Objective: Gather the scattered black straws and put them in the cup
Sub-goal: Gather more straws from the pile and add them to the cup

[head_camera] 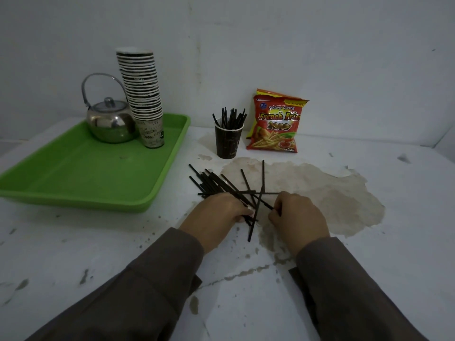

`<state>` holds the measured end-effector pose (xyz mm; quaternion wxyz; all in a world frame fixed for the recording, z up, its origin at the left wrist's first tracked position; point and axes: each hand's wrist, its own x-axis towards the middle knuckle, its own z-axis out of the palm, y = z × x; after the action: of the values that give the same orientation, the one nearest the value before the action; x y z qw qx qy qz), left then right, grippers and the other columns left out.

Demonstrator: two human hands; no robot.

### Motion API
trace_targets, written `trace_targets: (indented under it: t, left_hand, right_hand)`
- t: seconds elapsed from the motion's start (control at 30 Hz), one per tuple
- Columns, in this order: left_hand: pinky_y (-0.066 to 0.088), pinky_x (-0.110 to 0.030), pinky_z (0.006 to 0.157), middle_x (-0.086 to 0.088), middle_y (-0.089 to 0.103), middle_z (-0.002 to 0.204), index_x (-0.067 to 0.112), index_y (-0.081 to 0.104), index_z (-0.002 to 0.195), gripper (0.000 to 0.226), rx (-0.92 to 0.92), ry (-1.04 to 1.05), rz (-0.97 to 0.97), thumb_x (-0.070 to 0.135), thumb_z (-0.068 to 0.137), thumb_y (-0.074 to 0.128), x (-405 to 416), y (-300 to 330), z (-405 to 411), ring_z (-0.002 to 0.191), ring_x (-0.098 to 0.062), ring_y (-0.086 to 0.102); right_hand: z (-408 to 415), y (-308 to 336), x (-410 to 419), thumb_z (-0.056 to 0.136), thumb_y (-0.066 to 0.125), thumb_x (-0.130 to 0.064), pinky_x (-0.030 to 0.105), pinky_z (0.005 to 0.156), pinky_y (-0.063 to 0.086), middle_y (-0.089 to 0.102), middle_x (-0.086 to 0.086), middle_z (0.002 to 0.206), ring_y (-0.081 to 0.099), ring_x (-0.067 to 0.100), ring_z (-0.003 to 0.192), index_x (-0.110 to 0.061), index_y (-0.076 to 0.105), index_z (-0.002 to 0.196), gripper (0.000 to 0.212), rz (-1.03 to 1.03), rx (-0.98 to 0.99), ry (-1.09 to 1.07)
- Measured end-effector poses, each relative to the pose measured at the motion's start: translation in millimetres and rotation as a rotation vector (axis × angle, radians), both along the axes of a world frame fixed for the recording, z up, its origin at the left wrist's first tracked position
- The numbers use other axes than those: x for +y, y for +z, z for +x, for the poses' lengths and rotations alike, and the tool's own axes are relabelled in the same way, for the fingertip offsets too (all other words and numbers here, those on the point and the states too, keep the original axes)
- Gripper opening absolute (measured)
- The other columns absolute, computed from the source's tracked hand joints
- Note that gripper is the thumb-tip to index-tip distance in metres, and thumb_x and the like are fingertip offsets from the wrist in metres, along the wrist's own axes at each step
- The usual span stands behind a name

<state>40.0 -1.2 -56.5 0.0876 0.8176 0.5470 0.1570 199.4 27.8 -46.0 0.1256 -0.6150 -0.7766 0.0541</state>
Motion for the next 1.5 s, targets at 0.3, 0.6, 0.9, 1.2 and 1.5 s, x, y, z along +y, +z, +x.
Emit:
trace_targets:
  t: [0.3, 0.6, 0.9, 1.2, 1.5]
  left_hand:
    - [0.038, -0.013, 0.075, -0.011, 0.074, 0.09, 0.009, 0.069, 0.101, 0.022, -0.448, 0.124, 0.278, 0.003, 0.081, 0.061, -12.1, 3.8, 2.5, 0.083, -0.02, 0.061]
    - [0.049, -0.007, 0.08, 0.023, 0.064, 0.087, 0.03, 0.065, 0.1, 0.034, -0.988, 0.376, 0.388, 0.004, 0.077, 0.067, -11.8, 5.2, -4.3, 0.083, 0.008, 0.064]
    - [0.051, -0.011, 0.077, 0.006, 0.07, 0.088, 0.022, 0.068, 0.094, 0.02, -1.167, 0.4, 0.437, 0.008, 0.08, 0.065, -12.5, 13.5, -11.5, 0.083, -0.003, 0.065]
    - [0.051, -0.013, 0.076, 0.006, 0.069, 0.084, 0.036, 0.066, 0.085, 0.028, -1.208, 0.377, 0.408, 0.008, 0.079, 0.065, -13.9, 14.2, -11.7, 0.081, -0.003, 0.064]
    - [0.049, -0.01, 0.07, 0.012, 0.069, 0.077, 0.038, 0.067, 0.083, 0.027, -1.254, 0.394, 0.425, 0.011, 0.079, 0.067, -11.8, 15.3, -15.7, 0.076, -0.003, 0.064]
  right_hand:
    - [8.4, 1.7, 1.7, 0.087, 0.049, 0.002, 0.028, 0.078, 0.044, 0.059, 0.01, 0.111, 0.058, 0.024, 0.096, -0.013, 0.055, 0.121, 0.038, 0.065, -0.026, 0.066]
    - [7.4, 0.2, 2.6, 0.086, 0.046, 0.004, 0.026, 0.065, 0.035, 0.06, 0.011, 0.101, 0.046, 0.018, 0.076, -0.009, 0.053, 0.113, 0.031, 0.095, 0.055, 0.009]
    - [-4.2, 14.0, -9.5, 0.092, 0.045, -0.008, 0.01, 0.062, 0.05, 0.066, -0.005, 0.079, 0.064, 0.003, 0.068, -0.03, 0.055, 0.086, 0.025, 0.003, 0.976, 0.118]
    - [-4.7, 8.3, -7.6, 0.091, 0.051, -0.011, 0.012, 0.069, 0.05, 0.069, -0.011, 0.082, 0.068, -0.001, 0.075, -0.029, 0.057, 0.085, 0.019, -0.016, 1.003, 0.111]
    - [-13.5, -3.3, -12.7, 0.084, 0.063, -0.015, 0.009, 0.067, 0.04, 0.073, 0.004, 0.086, 0.06, 0.009, 0.07, -0.014, 0.072, 0.096, 0.015, 0.211, 0.424, 0.11]
